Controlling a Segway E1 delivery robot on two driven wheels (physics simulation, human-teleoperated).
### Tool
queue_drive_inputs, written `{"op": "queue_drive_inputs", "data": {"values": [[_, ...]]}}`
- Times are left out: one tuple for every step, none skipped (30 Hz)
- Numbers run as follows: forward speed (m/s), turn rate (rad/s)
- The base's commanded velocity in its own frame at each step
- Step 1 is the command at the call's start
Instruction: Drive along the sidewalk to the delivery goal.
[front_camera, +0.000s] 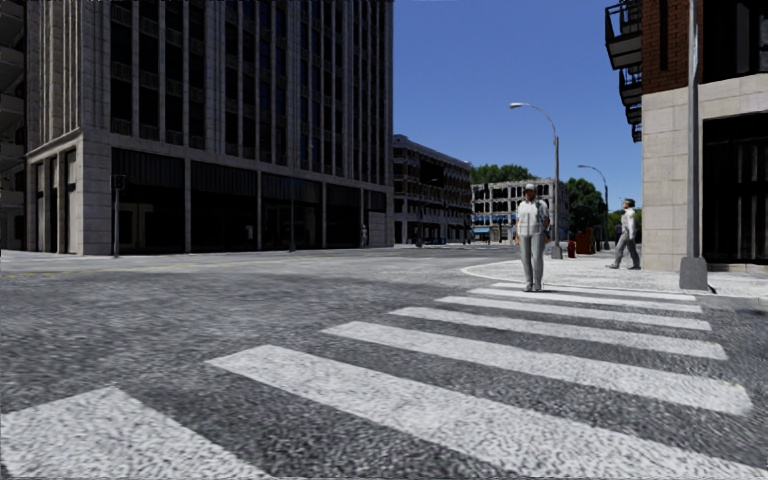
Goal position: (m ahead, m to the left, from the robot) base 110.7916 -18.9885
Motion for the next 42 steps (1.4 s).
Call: {"op": "queue_drive_inputs", "data": {"values": [[1.38, -0.61], [1.38, -0.61], [1.38, -0.61], [1.38, -0.61], [1.38, -0.61], [1.38, -0.61], [1.38, -0.61], [1.38, -0.61], [1.38, -0.61], [1.38, -0.61], [1.38, -0.61], [1.38, -0.61], [1.38, -0.61], [1.38, -0.61], [1.38, -0.61], [1.38, -0.61], [1.38, -0.61], [1.38, -0.61], [1.38, -0.61], [1.38, -0.61], [1.39, -0.61], [1.39, -0.61], [1.39, -0.61], [1.39, -0.61], [1.39, -0.61], [1.39, -0.61], [1.39, -0.61], [1.39, -0.61], [1.42, -0.61], [2.0, -0.61], [2.0, -0.61], [2.0, -0.61], [2.0, -0.61], [2.0, -0.61], [2.0, -0.61], [2.0, -0.61], [2.0, -0.61], [2.0, -0.61], [2.0, -0.61], [2.0, -0.61], [2.0, -0.61], [2.0, -0.61]]}}
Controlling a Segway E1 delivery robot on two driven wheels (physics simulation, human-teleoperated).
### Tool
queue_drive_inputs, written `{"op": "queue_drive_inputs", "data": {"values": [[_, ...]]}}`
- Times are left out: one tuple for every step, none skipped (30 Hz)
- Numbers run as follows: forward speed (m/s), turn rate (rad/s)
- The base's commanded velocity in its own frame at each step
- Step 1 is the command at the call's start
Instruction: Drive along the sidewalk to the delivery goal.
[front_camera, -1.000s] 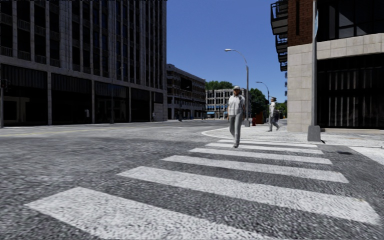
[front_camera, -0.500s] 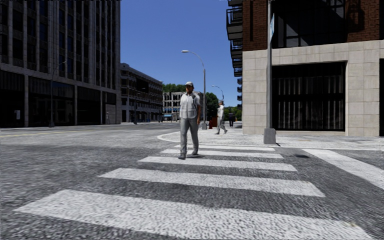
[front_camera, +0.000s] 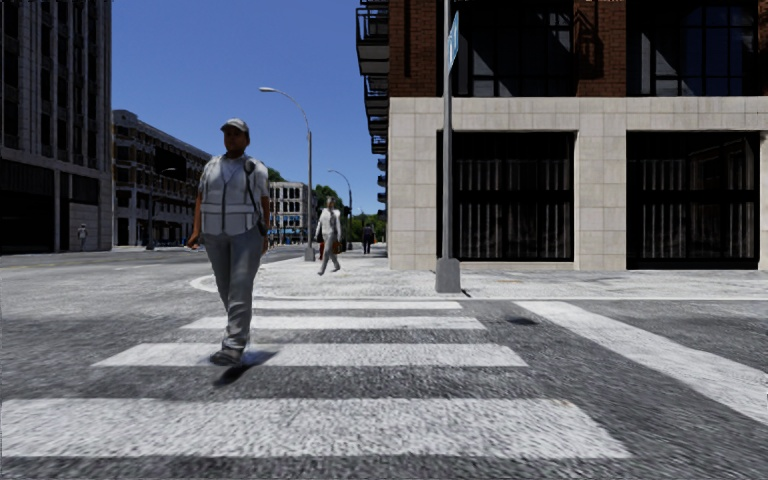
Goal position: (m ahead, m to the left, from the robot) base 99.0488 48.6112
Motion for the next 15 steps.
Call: {"op": "queue_drive_inputs", "data": {"values": [[2.0, -0.61], [2.0, -0.5], [2.0, -0.38], [2.0, 0.0], [2.0, 0.0], [2.0, 0.0], [2.0, 0.0], [2.0, 0.0], [2.0, 0.0], [2.0, 0.0], [2.0, 0.0], [2.0, 0.0], [2.0, 0.0], [2.0, 0.0], [2.0, 0.0]]}}
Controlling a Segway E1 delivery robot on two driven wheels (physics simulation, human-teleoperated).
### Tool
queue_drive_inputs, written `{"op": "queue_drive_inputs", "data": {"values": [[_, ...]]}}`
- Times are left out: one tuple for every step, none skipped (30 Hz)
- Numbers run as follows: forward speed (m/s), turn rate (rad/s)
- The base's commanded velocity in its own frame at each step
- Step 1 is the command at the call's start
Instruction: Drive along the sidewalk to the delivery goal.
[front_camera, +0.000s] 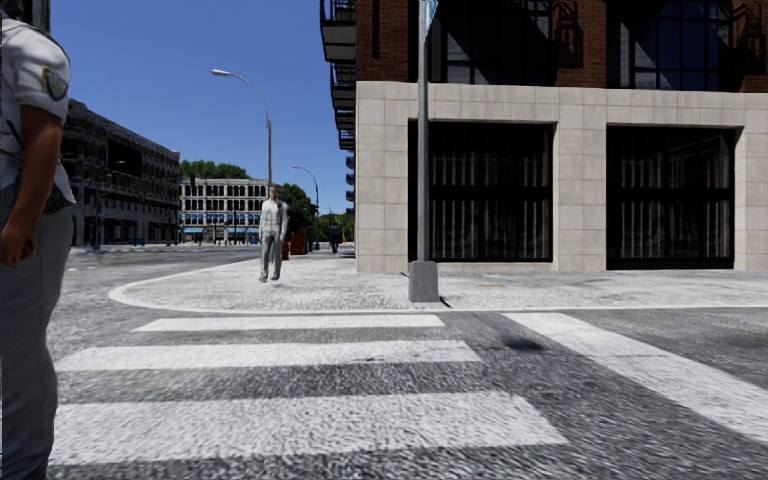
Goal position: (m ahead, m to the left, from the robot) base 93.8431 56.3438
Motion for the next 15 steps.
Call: {"op": "queue_drive_inputs", "data": {"values": [[2.0, 0.0], [2.0, 0.0], [2.0, 0.0], [2.0, 0.0], [2.0, 0.0], [2.0, 0.0], [2.0, 0.0], [2.0, 0.0], [2.0, 0.0], [2.0, 0.0], [2.0, 0.0], [2.0, 0.0], [2.0, 0.0], [2.0, 0.0], [2.0, 0.0]]}}
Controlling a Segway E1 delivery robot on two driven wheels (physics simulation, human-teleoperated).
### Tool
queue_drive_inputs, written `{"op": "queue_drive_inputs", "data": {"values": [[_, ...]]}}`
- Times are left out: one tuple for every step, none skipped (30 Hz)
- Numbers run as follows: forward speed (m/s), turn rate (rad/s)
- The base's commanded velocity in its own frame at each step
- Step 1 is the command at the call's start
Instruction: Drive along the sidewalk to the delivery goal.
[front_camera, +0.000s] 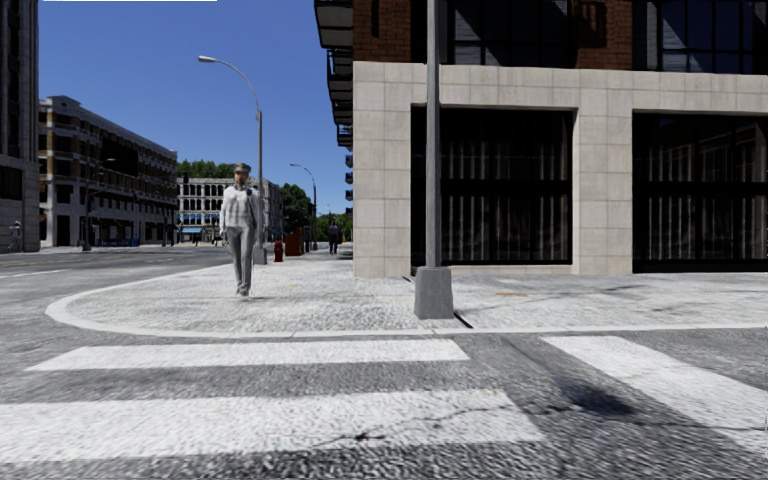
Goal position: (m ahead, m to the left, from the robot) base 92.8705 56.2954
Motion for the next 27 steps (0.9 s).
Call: {"op": "queue_drive_inputs", "data": {"values": [[2.0, 0.0], [2.0, 0.07], [2.0, 0.15], [2.0, 0.25], [2.0, 0.32], [2.0, 0.32], [2.0, 0.34], [2.0, 0.35], [2.0, 0.35], [2.0, 0.35], [2.0, 0.35], [2.0, 0.35], [2.0, 0.35], [2.0, 0.35], [2.0, 0.35], [2.0, 0.35], [2.0, 0.35], [2.0, 0.35], [2.0, 0.33], [2.0, 0.29], [2.0, 0.27], [2.0, 0.27], [2.0, 0.27], [2.0, 0.27], [2.0, 0.21], [2.0, 0.21], [2.0, 0.09]]}}
